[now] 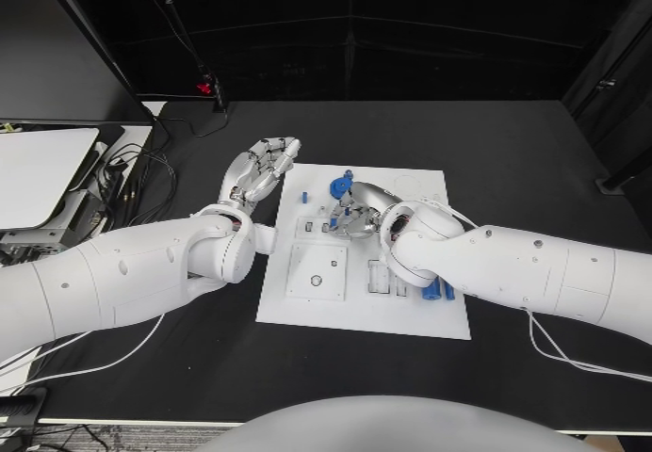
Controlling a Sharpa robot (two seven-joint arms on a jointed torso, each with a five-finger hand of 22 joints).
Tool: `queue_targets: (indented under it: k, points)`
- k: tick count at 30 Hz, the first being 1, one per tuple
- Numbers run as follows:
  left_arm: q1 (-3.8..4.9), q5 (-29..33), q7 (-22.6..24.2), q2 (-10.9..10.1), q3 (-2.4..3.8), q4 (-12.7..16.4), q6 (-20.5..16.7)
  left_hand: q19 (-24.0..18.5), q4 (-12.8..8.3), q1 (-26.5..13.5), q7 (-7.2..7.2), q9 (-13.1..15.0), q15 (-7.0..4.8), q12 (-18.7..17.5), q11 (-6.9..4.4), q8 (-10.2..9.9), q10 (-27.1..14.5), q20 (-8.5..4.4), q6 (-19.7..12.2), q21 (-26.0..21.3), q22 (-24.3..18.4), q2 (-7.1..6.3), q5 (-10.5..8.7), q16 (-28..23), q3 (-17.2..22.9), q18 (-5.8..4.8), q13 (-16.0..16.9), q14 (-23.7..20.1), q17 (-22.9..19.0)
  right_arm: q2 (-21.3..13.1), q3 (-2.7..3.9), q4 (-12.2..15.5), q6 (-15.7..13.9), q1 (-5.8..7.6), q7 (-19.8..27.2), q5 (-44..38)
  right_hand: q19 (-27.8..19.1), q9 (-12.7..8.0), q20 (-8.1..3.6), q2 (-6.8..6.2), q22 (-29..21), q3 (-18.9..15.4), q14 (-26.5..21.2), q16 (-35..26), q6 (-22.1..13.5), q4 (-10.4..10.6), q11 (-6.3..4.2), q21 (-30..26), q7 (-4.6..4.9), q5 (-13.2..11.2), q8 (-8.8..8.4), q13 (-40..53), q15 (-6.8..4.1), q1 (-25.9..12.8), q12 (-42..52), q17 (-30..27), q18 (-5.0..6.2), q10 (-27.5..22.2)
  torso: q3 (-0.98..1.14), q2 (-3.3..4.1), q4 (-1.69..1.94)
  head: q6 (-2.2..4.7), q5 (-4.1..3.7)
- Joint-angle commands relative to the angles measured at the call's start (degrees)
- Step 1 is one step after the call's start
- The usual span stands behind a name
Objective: Assemble the parts on the task board
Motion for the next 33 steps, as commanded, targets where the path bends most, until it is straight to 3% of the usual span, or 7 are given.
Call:
queue_targets:
  k: [1,5,9,12,28,33]
  points:
    - [0.12,-0.4,14.4,0.1,0.06,0.0,0.1,0.2,0.0,0.4,9.03,-0.1,0.21,0.3,0.01,0.3,0.4,0.4,0.4,0.2,0.1,0.07,0.19,0.3,-0.4,0.91,0.0,0.3,0.1,0.1,-0.05,0.0,1.1,-0.1,-0.7,-0.6,6.0,0.1,0.02,0.61,15.1,0.1,6.2,0.1,0.9,0.3,0.08,0.2,-0.79,0.2,-0.17,15.1,0.16,0.1,0.1,15.1,-0.42,6.0,-0.01,-0.02,-0.03,-0.13,0.1]
    - [0.12,-0.4,14.4,0.1,0.06,0.0,0.1,0.2,0.0,0.5,9.03,-0.1,0.2,0.3,0.0,0.3,0.5,0.4,0.4,0.2,0.1,0.12,0.22,0.3,-0.5,0.91,0.0,0.3,0.1,0.1,-0.05,0.0,0.9,-0.13,-0.7,-0.7,6.0,-0.2,0.09,0.24,15.1,0.0,6.2,0.1,0.3,0.3,0.31,0.2,-0.5,0.0,-0.74,15.1,0.27,-0.3,0.1,15.1,-0.42,6.0,-0.01,-0.02,-0.06,-0.19,0.1]
    - [0.12,-0.4,14.4,0.1,0.06,0.0,0.1,0.2,0.0,0.5,9.03,-0.1,0.2,0.3,0.0,0.3,0.5,0.4,0.4,0.2,0.1,0.12,0.22,0.3,-0.5,0.91,0.0,0.3,0.1,0.0,-0.05,0.0,0.6,-0.15,-0.5,-1.0,6.0,-1.0,0.45,-1.55,15.1,-1.0,6.2,0.1,-2.9,0.4,0.91,0.2,0.19,-0.9,-2.77,15.1,0.75,-1.7,0.1,15.1,-0.42,6.0,-0.01,-0.02,0.0,-0.22,0.03]
    - [0.11,-0.4,14.4,0.2,0.05,-0.1,0.1,0.2,0.0,0.5,9.03,-0.1,0.2,0.3,0.0,0.3,0.5,0.4,0.4,0.2,0.1,0.12,0.22,0.3,-0.5,0.91,0.0,0.3,0.1,-0.1,-0.05,0.2,0.3,-0.19,-0.4,-1.4,6.0,-1.4,0.86,-2.83,15.1,-1.6,6.2,0.1,-5.9,0.4,1.36,0.2,0.69,-2.2,-3.3,15.1,1.17,-2.5,0.1,15.1,-0.42,6.0,0.02,0.0,-0.01,-0.2,0.03]
    - [0.11,-0.4,14.3,0.2,0.05,-0.2,0.2,0.5,0.0,0.6,9.03,-0.1,0.2,0.3,0.0,0.3,0.5,0.41,0.4,0.5,0.4,0.16,0.24,0.3,-0.6,0.91,0.0,0.3,0.1,-0.3,-0.05,0.5,-1.3,-0.29,0.2,-2.1,6.0,-1.3,1.23,-3.53,15.1,-2.1,6.2,0.1,-7.2,0.5,1.8,0.2,1.14,-3.4,-3.09,15.1,1.53,-3.1,0.1,15.1,-0.42,6.0,0.01,-0.01,0.0,-0.16,-0.11]
    - [0.1,-0.4,14.3,0.2,0.05,-0.3,0.3,0.5,0.0,0.6,9.03,-0.1,0.2,0.4,0.0,0.3,0.5,0.41,0.4,0.5,0.4,0.17,0.24,0.3,-0.6,0.92,0.0,0.3,0.1,-0.3,-0.05,0.5,-2.7,-0.29,0.8,-2.6,6.0,-1.4,1.44,-4.61,15.1,-2.8,6.2,0.1,-9.2,1.3,1.92,0.2,1.25,-5.1,-3.25,15.1,1.66,-4.1,0.1,15.1,-0.42,6.0,-0.04,-0.01,-0.02,-0.07,-0.27]
